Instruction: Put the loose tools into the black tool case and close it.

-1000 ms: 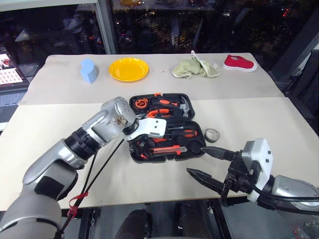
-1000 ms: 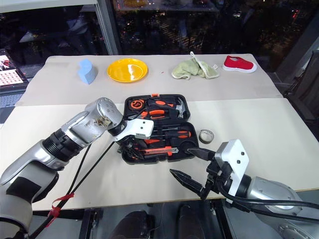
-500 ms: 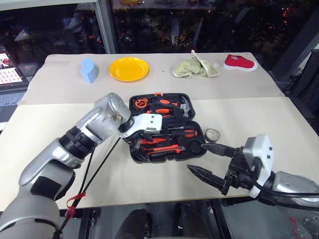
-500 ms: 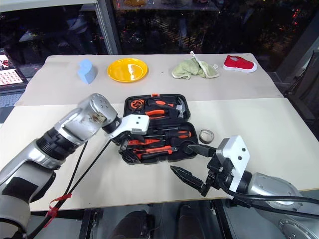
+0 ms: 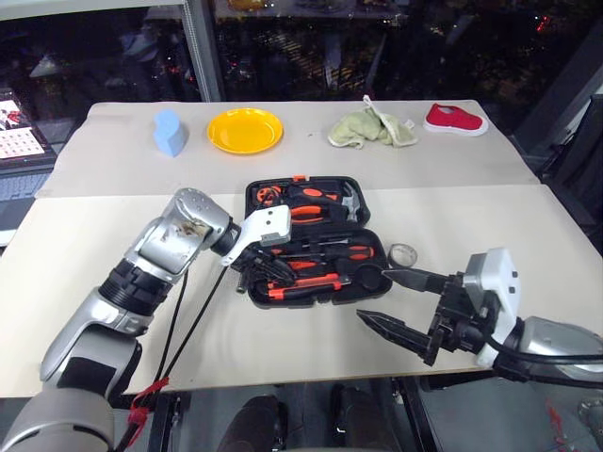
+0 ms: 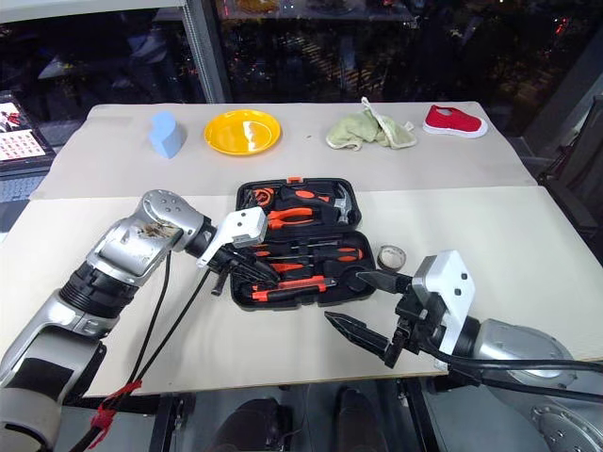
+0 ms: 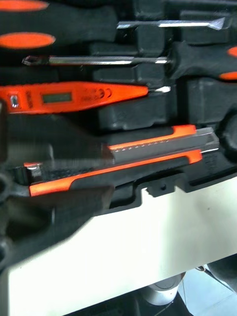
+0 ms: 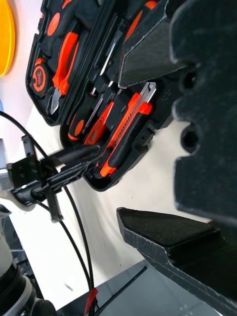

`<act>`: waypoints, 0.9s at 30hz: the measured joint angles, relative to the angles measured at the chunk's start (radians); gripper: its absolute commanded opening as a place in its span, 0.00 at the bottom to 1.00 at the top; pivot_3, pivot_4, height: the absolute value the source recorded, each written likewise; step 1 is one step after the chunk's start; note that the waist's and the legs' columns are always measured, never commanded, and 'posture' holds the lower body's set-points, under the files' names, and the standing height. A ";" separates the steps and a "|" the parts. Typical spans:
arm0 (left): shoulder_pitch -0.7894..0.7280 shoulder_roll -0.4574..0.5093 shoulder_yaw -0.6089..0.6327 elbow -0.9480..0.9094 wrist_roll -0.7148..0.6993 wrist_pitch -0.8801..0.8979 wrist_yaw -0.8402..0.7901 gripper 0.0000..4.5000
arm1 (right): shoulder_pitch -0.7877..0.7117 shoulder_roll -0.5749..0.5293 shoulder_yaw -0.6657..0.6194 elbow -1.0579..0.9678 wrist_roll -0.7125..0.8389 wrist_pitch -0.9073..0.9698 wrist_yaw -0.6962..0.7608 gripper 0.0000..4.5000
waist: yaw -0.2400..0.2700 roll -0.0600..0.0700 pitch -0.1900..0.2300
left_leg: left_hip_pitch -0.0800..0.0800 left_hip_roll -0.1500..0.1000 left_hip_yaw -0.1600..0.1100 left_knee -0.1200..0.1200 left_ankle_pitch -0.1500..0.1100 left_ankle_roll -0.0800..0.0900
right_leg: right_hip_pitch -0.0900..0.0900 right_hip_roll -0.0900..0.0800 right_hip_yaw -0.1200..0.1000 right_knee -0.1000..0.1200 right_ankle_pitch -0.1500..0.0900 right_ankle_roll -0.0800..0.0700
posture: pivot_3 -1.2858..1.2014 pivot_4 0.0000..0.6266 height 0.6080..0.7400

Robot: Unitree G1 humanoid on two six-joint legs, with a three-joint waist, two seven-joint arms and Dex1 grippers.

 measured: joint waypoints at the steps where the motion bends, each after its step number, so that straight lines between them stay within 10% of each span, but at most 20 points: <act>1: 0.002 0.001 0.000 -0.002 0.000 -0.002 0.000 0.00 | -0.001 -0.003 -0.003 0.000 0.002 0.000 -0.001 1.00 | 0.001 0.000 0.000 | 0.000 0.000 0.000 0.000 0.000 0.000 | 0.000 0.000 0.000 0.000 0.000 0.000 | 0.52 0.24 1.00; 27: 0.017 -0.005 -0.099 0.050 0.178 -0.331 0.009 0.00 | -0.009 -0.011 -0.002 0.007 0.039 0.000 -0.047 1.00 | 0.016 0.004 -0.003 | 0.013 0.001 -0.001 0.000 -0.003 0.005 | 0.015 -0.004 0.001 -0.002 -0.005 0.008 | 0.52 0.24 1.00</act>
